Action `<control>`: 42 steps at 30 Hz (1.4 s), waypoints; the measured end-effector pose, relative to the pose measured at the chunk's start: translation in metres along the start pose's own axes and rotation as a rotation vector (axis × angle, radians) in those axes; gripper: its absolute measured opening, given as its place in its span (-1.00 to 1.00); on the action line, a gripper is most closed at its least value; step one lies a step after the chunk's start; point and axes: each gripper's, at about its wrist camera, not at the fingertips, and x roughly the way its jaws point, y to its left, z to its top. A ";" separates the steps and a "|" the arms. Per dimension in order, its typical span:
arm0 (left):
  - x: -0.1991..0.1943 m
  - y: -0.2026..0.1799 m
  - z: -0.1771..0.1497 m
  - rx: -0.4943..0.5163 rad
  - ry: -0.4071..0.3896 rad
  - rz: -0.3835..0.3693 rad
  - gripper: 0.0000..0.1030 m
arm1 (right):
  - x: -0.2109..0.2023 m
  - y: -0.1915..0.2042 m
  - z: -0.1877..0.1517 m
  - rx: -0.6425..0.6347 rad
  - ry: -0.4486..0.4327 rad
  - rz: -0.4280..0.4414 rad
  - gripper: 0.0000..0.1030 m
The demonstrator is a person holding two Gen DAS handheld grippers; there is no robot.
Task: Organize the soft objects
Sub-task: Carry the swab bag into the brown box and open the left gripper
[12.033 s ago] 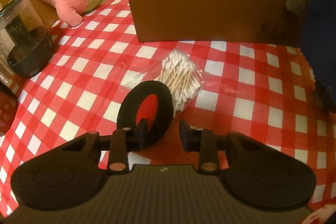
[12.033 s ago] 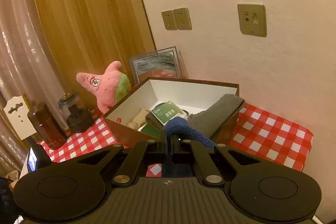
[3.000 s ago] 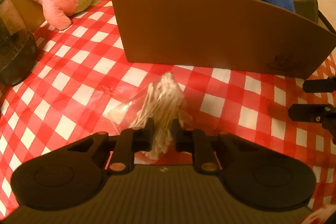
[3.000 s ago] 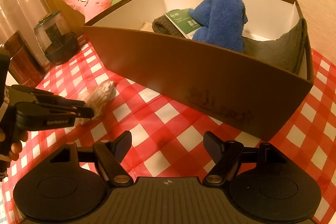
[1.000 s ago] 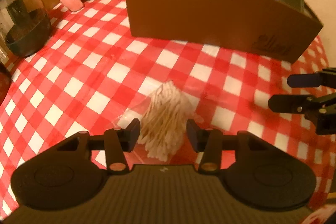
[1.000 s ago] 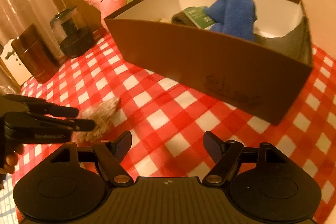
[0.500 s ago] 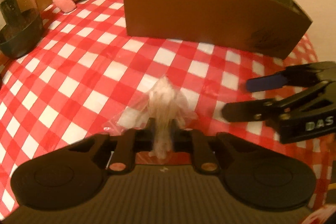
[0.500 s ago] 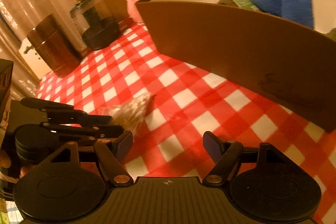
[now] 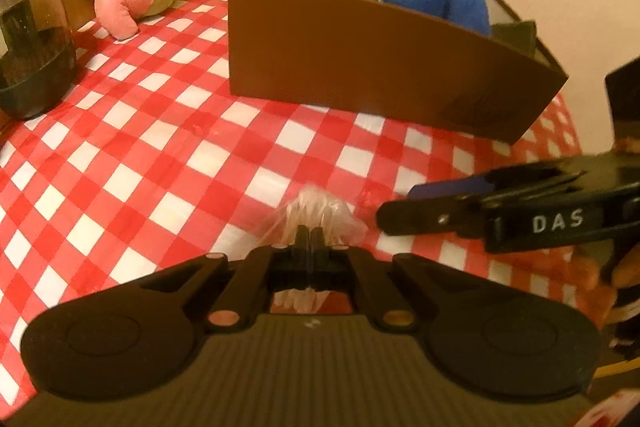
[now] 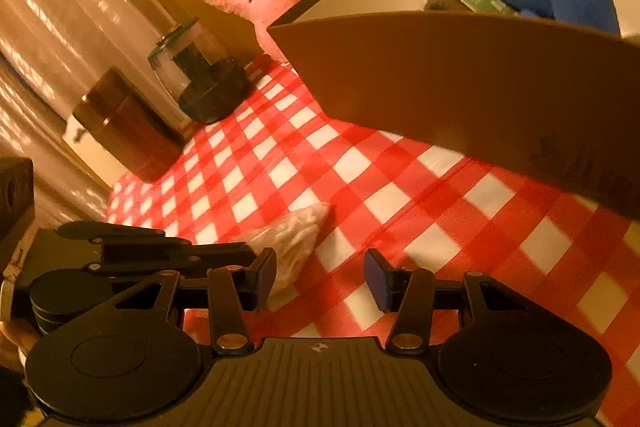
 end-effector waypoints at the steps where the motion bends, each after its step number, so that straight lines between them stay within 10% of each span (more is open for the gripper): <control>1: -0.001 -0.001 0.001 -0.003 -0.005 -0.007 -1.00 | 0.000 -0.001 0.000 0.013 -0.001 0.007 -0.03; 20: 0.014 0.026 -0.024 -0.161 0.106 0.070 -0.52 | 0.028 -0.001 -0.011 0.043 0.052 0.018 -0.04; 27: 0.019 0.029 -0.019 -0.203 0.088 0.010 -1.00 | 0.038 0.003 -0.013 0.013 0.034 0.012 -0.95; 42: -0.038 -0.010 0.055 -0.119 -0.126 -0.016 -1.00 | -0.068 0.030 0.041 -0.104 -0.237 0.027 -0.99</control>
